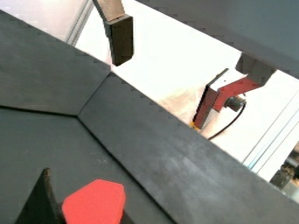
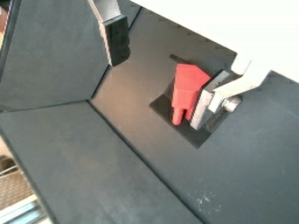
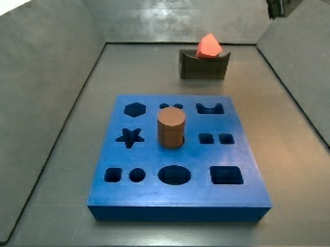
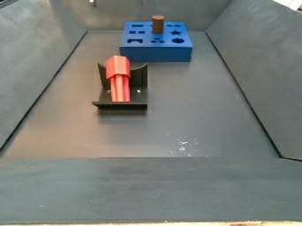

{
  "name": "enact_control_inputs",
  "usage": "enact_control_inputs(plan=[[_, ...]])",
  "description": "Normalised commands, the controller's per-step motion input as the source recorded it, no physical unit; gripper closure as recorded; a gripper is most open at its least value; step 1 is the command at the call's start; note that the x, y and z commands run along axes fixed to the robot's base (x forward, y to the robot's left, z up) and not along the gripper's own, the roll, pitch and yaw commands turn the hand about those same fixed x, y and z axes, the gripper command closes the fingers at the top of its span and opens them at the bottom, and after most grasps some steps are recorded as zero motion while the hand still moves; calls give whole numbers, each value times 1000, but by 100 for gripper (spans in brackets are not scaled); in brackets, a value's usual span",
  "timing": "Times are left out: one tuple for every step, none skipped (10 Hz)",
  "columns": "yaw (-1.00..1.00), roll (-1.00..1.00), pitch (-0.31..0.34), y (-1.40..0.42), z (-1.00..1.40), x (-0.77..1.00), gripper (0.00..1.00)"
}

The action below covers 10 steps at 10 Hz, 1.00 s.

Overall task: Pick up the 3 prong object. Move up. Place the 3 prong object on the fixture. Regrasp the 3 prong object. Move to above the board. Insert the 3 prong object.
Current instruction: Regrasp the 3 prong object.

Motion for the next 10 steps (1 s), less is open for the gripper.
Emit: enact_control_inputs(plan=[[181,257,78,-26,-2,82,0],[184,217,57,-27,-1,73,0],[173,79,23,73,-1000,29,0],[166,69,7,71,-1000,32,0],[141,56,-42,68,-1000,48,0],[124,55,-73,64,-1000,56,0],[99,61,-98,60,-1000,62,0],[62,66,-115,56,-1000,71,0],[24,69,-118,50,-1000,79,0],[6,70,-115,48,-1000,86,0]])
